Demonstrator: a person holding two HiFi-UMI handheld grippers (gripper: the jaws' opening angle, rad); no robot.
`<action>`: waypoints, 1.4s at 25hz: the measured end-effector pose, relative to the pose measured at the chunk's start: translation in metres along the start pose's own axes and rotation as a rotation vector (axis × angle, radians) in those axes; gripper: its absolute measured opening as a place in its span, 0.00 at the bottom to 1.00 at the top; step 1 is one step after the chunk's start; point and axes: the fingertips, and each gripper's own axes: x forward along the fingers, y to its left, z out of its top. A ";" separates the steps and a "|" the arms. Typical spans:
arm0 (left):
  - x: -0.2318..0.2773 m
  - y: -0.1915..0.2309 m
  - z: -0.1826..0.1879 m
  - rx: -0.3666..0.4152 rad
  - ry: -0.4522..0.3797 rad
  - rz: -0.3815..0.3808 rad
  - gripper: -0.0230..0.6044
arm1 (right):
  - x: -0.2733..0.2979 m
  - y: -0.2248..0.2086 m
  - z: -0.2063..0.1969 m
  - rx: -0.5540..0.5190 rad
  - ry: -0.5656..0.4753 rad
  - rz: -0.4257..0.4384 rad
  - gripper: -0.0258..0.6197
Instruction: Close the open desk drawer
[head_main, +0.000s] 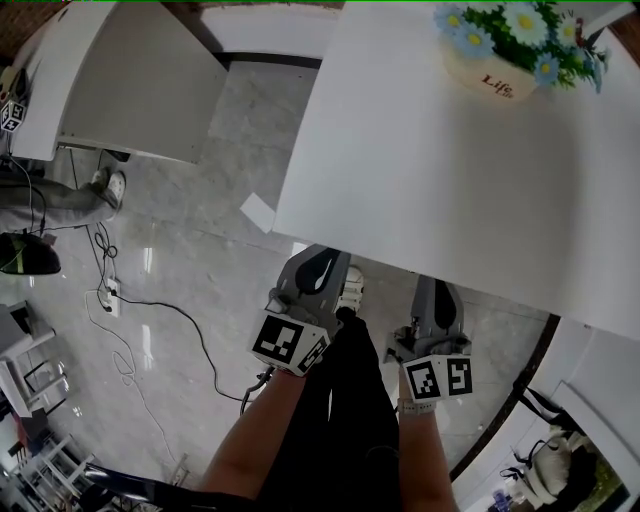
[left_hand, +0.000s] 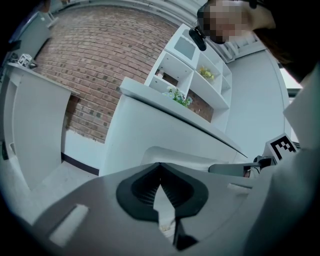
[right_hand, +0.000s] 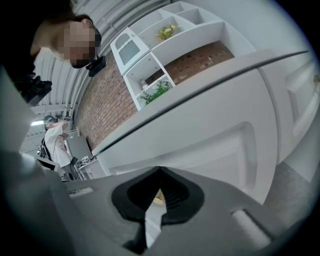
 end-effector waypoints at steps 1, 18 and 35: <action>0.000 0.000 0.000 -0.001 -0.003 -0.001 0.04 | 0.000 0.000 0.000 -0.003 0.001 0.002 0.04; -0.048 -0.028 0.012 0.088 -0.005 -0.066 0.04 | -0.044 0.032 0.022 -0.174 -0.039 0.067 0.04; -0.130 -0.081 0.117 0.141 -0.069 -0.118 0.04 | -0.137 0.099 0.120 -0.353 -0.101 0.117 0.04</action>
